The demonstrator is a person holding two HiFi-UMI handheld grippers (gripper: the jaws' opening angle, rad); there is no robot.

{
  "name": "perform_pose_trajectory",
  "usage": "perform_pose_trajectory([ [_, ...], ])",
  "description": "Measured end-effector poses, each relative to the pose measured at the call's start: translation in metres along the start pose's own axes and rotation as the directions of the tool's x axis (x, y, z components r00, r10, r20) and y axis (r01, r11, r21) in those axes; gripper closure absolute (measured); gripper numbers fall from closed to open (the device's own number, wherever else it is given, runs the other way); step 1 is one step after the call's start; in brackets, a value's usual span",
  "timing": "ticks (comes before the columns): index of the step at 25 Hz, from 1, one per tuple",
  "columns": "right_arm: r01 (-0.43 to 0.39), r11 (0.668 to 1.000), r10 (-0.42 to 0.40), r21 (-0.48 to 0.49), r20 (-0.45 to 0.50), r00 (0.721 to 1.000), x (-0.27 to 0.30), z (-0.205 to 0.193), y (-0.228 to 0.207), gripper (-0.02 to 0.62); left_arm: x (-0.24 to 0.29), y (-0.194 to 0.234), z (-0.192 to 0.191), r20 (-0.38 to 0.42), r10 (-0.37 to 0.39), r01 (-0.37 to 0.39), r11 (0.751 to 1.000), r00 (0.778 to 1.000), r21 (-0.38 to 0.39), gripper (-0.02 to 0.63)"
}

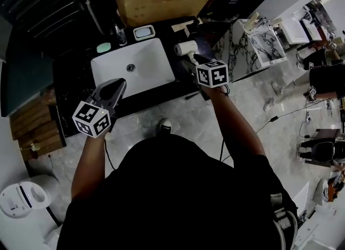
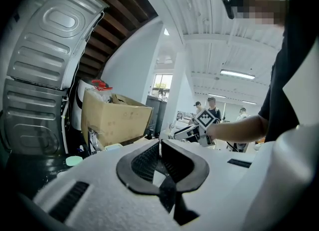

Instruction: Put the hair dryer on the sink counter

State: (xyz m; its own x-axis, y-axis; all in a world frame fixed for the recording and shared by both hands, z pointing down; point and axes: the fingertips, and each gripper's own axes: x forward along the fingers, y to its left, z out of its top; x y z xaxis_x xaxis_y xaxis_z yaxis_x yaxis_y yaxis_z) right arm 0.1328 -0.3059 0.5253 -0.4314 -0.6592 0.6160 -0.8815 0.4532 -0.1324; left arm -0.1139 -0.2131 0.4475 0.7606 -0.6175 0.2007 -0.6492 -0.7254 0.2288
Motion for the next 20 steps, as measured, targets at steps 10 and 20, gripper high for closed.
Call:
perform_pose_trajectory([
  [10, -0.021, 0.996, 0.032, -0.088, 0.117, 0.993, -0.047, 0.024, 0.065, 0.410, -0.030, 0.001, 0.003, 0.022, 0.013, -0.013, 1.000, 1.000, 0.001, 0.583],
  [20, -0.007, 0.988, 0.034, -0.154, 0.172, 0.985, -0.077, 0.018, 0.102, 0.463, -0.056, -0.009, 0.000, 0.018, 0.004, -0.004, 1.000, 1.000, 0.000, 0.583],
])
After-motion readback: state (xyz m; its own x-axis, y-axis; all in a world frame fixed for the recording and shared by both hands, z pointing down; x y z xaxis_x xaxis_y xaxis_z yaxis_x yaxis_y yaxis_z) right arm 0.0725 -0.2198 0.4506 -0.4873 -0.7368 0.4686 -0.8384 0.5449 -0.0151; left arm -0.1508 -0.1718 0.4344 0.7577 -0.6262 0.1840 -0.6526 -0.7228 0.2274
